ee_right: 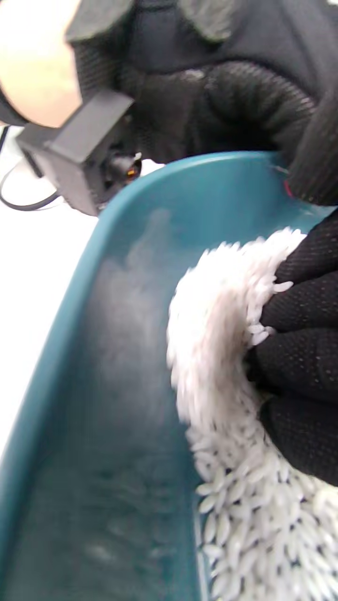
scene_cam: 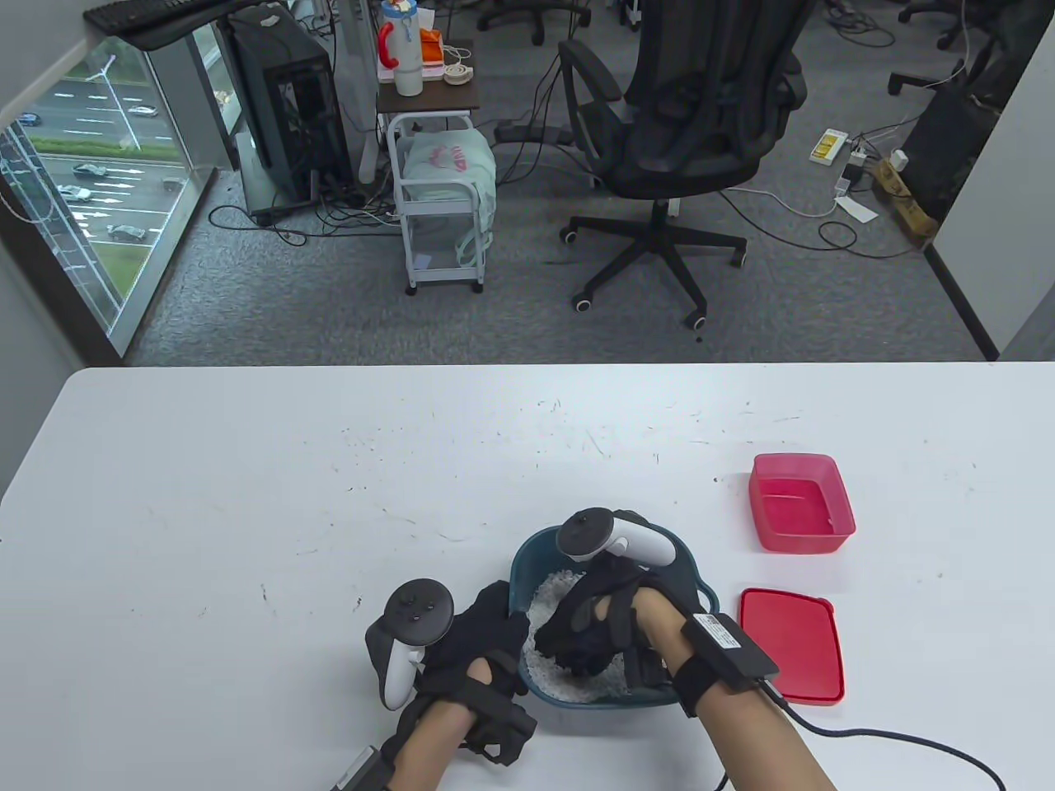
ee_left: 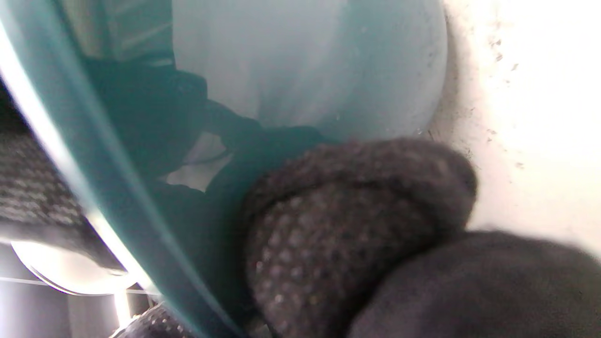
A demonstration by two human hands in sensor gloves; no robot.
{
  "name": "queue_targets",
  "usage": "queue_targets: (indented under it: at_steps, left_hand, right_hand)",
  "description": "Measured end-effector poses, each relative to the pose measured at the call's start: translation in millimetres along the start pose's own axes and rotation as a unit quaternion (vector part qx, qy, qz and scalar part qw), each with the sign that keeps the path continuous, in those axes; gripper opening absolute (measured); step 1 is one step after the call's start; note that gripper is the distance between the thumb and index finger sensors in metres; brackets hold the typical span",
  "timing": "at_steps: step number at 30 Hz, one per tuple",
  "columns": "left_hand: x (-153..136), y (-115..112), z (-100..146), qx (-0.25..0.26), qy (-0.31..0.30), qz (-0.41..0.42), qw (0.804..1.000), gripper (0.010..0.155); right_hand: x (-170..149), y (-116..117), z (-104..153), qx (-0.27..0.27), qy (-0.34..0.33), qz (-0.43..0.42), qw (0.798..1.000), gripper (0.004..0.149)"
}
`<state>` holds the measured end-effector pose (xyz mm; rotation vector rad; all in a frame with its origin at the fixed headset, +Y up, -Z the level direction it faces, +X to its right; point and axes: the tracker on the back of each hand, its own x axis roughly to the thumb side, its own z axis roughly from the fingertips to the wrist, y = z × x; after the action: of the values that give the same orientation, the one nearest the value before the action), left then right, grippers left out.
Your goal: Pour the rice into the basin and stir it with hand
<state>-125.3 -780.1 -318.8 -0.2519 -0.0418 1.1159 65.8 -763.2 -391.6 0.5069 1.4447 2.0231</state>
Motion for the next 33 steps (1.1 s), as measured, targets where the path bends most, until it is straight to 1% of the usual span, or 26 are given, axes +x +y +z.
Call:
queue_targets:
  at_steps: [2, 4, 5, 6, 8, 11, 13, 16, 18, 19, 23, 24, 26, 27, 29, 30, 31, 33]
  left_hand:
    - [0.4, -0.3, 0.0, 0.001, -0.004, -0.003, 1.0, 0.065]
    - [1.7, -0.6, 0.2, 0.002, -0.011, -0.011, 1.0, 0.065]
    - [2.3, -0.8, 0.6, 0.004, -0.011, -0.013, 1.0, 0.065]
    - [2.3, -1.0, 0.8, 0.006, -0.012, -0.015, 1.0, 0.065]
    - [1.6, -1.1, 0.7, 0.006, -0.01, -0.012, 1.0, 0.064]
    - [1.7, -1.3, 0.9, 0.01, -0.007, -0.013, 1.0, 0.064]
    - [1.8, -1.3, 1.1, 0.013, -0.006, -0.014, 1.0, 0.064]
    - [0.4, -1.1, 1.1, 0.015, 0.001, -0.006, 1.0, 0.064]
    - [-0.9, -1.0, 1.7, 0.021, 0.003, 0.001, 1.0, 0.064]
    - [-1.0, -1.1, 1.7, 0.023, 0.003, 0.002, 1.0, 0.063]
    - [-1.8, -0.9, 1.6, 0.023, 0.008, 0.004, 1.0, 0.063]
    - [-1.8, -1.0, 1.7, 0.023, 0.008, 0.005, 1.0, 0.063]
    - [-1.6, -1.1, 1.9, 0.023, 0.009, 0.005, 1.0, 0.063]
    - [-1.6, -1.2, 1.9, 0.023, 0.009, 0.005, 1.0, 0.063]
    - [-1.6, -1.1, 1.7, 0.022, 0.009, 0.004, 1.0, 0.063]
    - [-1.5, -1.1, 1.7, 0.022, 0.008, 0.003, 1.0, 0.063]
    - [-1.6, -1.1, 1.7, 0.023, 0.009, 0.003, 1.0, 0.063]
    - [-1.5, -1.1, 1.7, 0.021, 0.01, 0.007, 1.0, 0.063]
  right_hand:
    - [0.7, -6.9, 1.0, -0.033, -0.001, -0.008, 0.999, 0.067]
    - [2.3, -13.3, 1.9, -0.078, 0.015, 0.007, 0.997, 0.067]
    - [4.4, -15.9, 3.0, -0.116, 0.03, 0.022, 0.993, 0.068]
    - [6.0, -17.5, 3.9, -0.139, 0.043, 0.04, 0.989, 0.067]
    - [10.4, -21.7, 7.9, -0.192, 0.101, 0.108, 0.97, 0.065]
    - [10.3, -24.8, 12.5, -0.201, 0.185, 0.162, 0.948, 0.065]
    - [6.8, -24.7, 15.2, -0.2, 0.248, 0.195, 0.928, 0.066]
    - [2.2, -20.3, 17.7, -0.178, 0.301, 0.242, 0.905, 0.066]
    - [-0.8, -14.5, 19.2, -0.165, 0.326, 0.261, 0.894, 0.066]
    - [-1.5, -11.7, 19.6, -0.16, 0.326, 0.265, 0.893, 0.065]
    - [-9.0, 1.4, 17.2, -0.099, 0.322, 0.255, 0.906, 0.065]
    - [-9.9, 3.2, 16.7, -0.087, 0.313, 0.248, 0.913, 0.065]
    - [-11.5, 8.1, 14.5, -0.059, 0.269, 0.22, 0.936, 0.064]
    - [-10.9, 9.8, 13.3, -0.042, 0.234, 0.203, 0.95, 0.065]
    - [-9.3, 10.6, 11.8, -0.015, 0.13, 0.156, 0.979, 0.065]
    - [-9.5, 10.5, 12.0, -0.006, 0.1, 0.129, 0.987, 0.064]
    - [-9.5, 10.6, 12.4, 0.004, 0.056, 0.086, 0.995, 0.064]
    - [-9.4, 12.1, 9.9, 0.027, 0.003, 0.034, 0.999, 0.064]
